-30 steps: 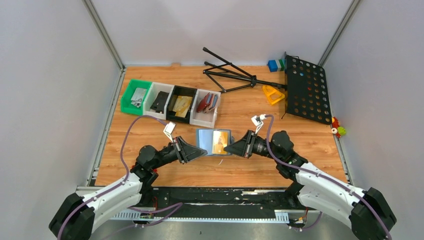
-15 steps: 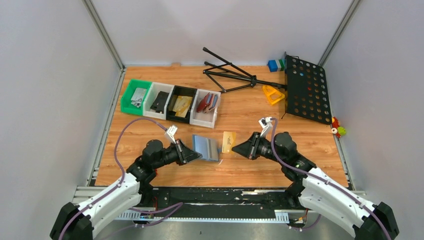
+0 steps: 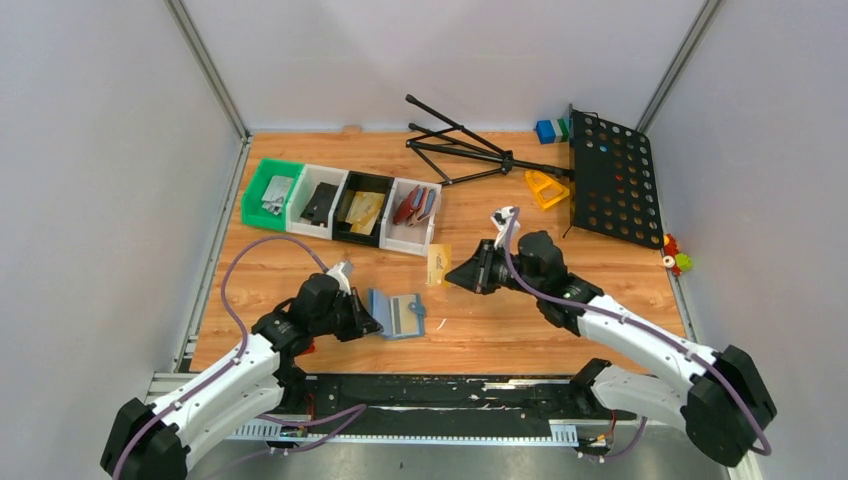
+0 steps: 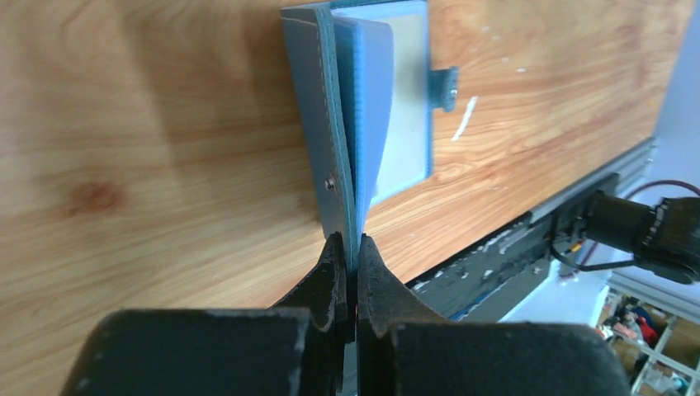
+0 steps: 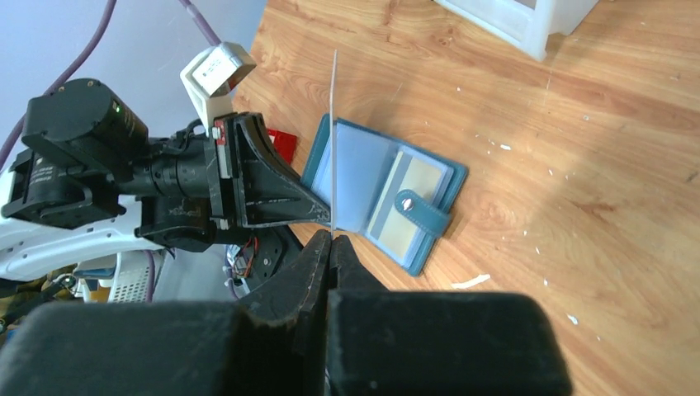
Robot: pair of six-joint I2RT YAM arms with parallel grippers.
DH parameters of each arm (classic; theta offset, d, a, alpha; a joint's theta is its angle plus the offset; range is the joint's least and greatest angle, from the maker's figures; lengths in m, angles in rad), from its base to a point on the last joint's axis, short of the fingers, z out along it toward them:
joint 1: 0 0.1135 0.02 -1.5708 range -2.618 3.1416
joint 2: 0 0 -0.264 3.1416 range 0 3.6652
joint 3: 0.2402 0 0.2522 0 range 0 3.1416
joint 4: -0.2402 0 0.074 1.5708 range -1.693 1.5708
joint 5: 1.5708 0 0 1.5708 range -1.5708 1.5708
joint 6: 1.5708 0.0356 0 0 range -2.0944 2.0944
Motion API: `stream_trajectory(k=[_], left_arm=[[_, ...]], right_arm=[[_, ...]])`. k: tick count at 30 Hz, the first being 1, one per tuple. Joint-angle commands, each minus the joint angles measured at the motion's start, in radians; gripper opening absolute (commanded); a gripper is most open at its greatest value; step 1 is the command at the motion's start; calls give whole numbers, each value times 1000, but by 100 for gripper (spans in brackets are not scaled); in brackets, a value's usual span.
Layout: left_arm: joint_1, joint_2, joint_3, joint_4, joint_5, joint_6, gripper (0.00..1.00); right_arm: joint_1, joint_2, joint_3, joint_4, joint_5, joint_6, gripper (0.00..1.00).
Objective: Take the credit cards out of the card holder
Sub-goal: Place the credit card in the storage box.
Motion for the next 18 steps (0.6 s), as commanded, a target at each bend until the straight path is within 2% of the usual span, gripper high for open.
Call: stream_trajectory(k=[1, 9, 13, 18], left_arm=[[12, -22, 53, -191, -89, 17, 0], [39, -46, 121, -456, -225, 7, 0], [64, -61, 119, -449, -215, -6, 0], [70, -70, 106, -347, -151, -9, 0]], right_arm=[[27, 126, 122, 105, -8, -35, 0], [100, 429, 360, 166, 44, -37, 0], [118, 602, 490, 204, 81, -3, 0], [134, 779, 651, 192, 154, -8, 0]])
